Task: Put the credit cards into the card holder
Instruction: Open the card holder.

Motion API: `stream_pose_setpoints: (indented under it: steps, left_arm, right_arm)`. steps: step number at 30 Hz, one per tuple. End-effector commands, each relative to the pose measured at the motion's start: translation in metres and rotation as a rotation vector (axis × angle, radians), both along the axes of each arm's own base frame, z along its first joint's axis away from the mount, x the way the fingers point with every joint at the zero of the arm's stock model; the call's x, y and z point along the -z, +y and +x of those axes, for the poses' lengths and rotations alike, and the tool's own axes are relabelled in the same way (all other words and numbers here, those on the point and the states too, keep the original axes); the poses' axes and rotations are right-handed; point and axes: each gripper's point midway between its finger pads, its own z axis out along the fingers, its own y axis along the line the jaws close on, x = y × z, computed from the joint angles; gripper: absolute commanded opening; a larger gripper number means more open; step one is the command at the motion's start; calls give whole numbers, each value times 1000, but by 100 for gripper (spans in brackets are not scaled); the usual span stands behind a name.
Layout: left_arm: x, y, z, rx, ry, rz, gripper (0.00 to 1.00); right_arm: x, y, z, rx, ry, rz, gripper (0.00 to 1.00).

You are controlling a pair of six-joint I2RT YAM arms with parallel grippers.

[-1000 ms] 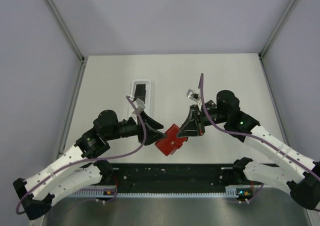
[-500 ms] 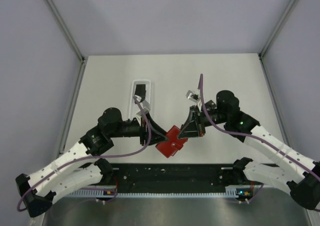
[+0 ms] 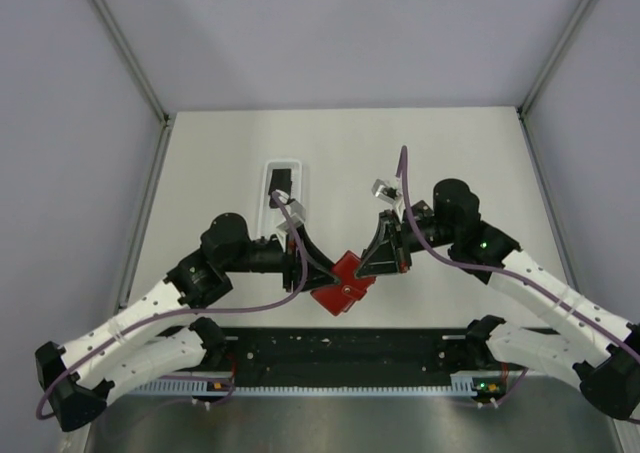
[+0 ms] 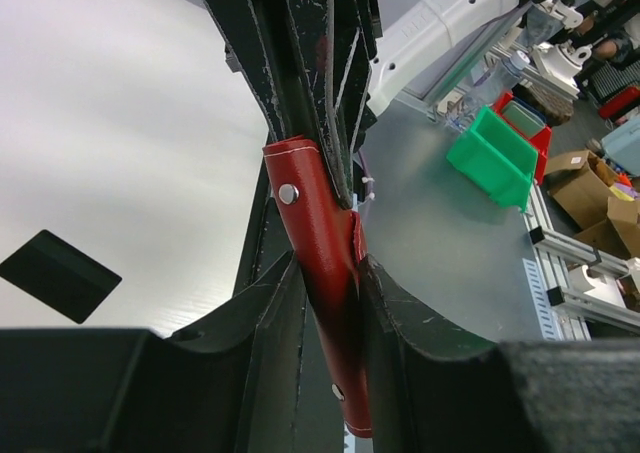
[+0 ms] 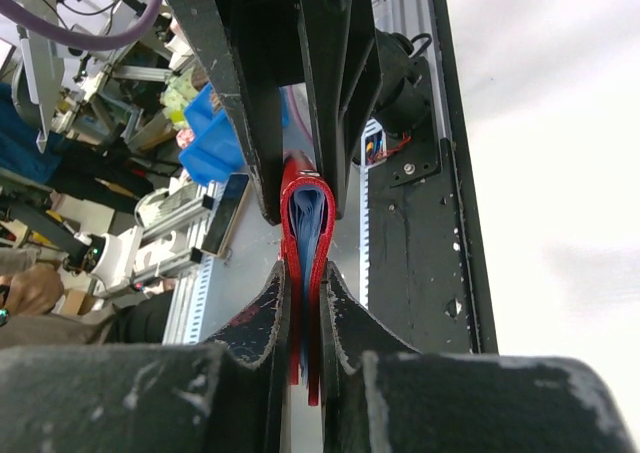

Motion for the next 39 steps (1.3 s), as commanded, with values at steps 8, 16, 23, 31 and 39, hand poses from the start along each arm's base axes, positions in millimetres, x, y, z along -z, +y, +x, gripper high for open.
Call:
stream_pose_setpoints:
  steps: [8,16,23,31,39]
  left_arm:
    - [-3,-2,0,16,-30,-13,0]
    - [20,42,104,-691,13,131,0]
    - [16,71,135,-1002,185,-9,0]
    - [26,77,144,-1100,258,44,0]
    - [34,68,144,-1097,281,80,0]
  right_arm:
    - [-29,4,15,63,-120,66,18]
    - [-12,-34,112,749,-150,-153,56]
    - [-3,-23,131,925,-39,-71,63]
    - [7,2,135,962,-21,-100,60]
    - [21,32,134,925,-21,-169,57]
